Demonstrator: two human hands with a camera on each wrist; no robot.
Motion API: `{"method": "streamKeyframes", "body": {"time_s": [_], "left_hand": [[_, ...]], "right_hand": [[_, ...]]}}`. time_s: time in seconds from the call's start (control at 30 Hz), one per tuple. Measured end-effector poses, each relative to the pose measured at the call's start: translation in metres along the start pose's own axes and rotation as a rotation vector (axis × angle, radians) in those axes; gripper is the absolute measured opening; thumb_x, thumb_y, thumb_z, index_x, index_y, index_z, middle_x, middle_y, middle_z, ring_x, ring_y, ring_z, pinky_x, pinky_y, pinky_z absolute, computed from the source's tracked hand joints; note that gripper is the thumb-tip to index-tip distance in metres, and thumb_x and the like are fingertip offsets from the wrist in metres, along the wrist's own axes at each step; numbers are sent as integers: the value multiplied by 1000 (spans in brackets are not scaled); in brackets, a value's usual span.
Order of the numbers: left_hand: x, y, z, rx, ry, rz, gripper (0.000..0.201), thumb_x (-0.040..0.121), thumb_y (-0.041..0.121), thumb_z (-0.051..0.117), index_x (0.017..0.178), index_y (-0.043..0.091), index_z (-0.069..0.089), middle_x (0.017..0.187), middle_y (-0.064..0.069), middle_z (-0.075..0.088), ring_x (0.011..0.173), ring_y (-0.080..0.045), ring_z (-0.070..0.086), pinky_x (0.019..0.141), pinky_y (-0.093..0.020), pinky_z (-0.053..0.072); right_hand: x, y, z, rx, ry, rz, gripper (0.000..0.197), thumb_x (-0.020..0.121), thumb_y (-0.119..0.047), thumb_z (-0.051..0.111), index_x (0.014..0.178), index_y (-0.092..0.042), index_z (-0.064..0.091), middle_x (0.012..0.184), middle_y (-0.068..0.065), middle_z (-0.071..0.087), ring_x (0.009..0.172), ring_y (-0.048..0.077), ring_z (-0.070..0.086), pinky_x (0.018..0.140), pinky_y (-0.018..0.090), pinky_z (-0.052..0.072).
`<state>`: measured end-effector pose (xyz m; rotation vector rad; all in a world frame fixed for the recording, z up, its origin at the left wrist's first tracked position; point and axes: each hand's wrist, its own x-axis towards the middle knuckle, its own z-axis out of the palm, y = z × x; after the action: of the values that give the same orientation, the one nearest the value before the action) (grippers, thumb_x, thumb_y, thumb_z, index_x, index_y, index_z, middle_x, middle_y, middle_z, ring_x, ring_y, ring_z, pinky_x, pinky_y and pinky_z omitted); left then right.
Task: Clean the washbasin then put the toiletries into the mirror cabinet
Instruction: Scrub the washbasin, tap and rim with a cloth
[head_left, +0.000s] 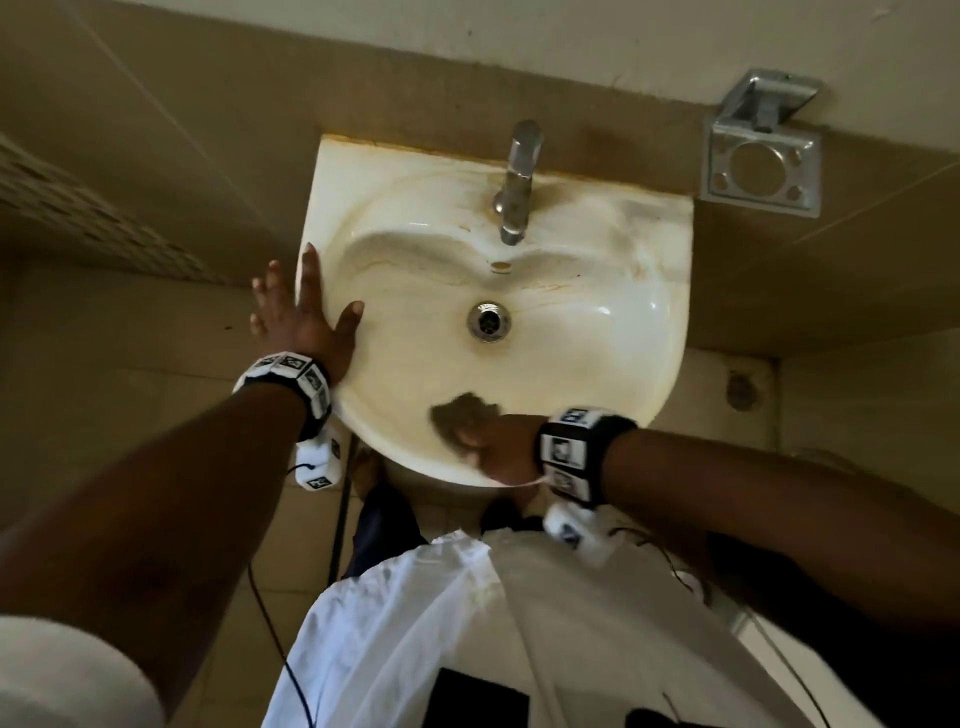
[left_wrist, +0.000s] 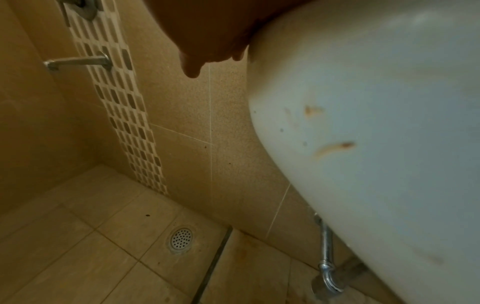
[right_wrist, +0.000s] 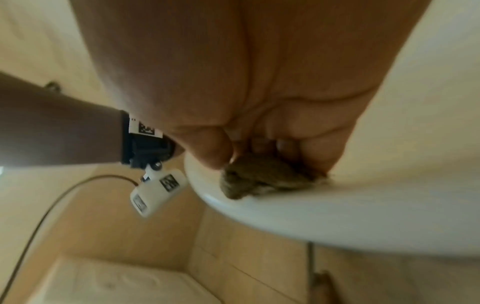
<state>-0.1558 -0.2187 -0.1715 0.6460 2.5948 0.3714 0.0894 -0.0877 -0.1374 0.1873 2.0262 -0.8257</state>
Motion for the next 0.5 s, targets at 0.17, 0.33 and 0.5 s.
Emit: {"method": "streamKeyframes", "body": {"time_s": [0.17,0.33,0.5], "left_hand": [[6,-8,-3,9,-43,48,73,100,64,30,155,48,-14,170,-5,-9,156,-32,-10,123,-60,9],[5,-10,-3,-13,-59,85,72,100,63,27,156,47,-15,170,-6,-8,156,-32,-8,123,-58,8],[5,-8,0,-71,-38,78,75,99,62,34,157,47,-10,170,-7,-3,156,-31,-6,123,-58,9]], "right_hand": [[60,-111,-34,570,308,8,46,108,-18,35,151,-1,29,151,24,37,137,31,39,104,18,33],[36,-76,-25,113,232,216,57,103,-33,46,156,-22,27,155,11,38,139,30,40,111,38,33],[-29,5,-40,-179,102,512,41,98,-29,40,137,-23,53,141,12,51,123,31,55,106,41,44]]}}
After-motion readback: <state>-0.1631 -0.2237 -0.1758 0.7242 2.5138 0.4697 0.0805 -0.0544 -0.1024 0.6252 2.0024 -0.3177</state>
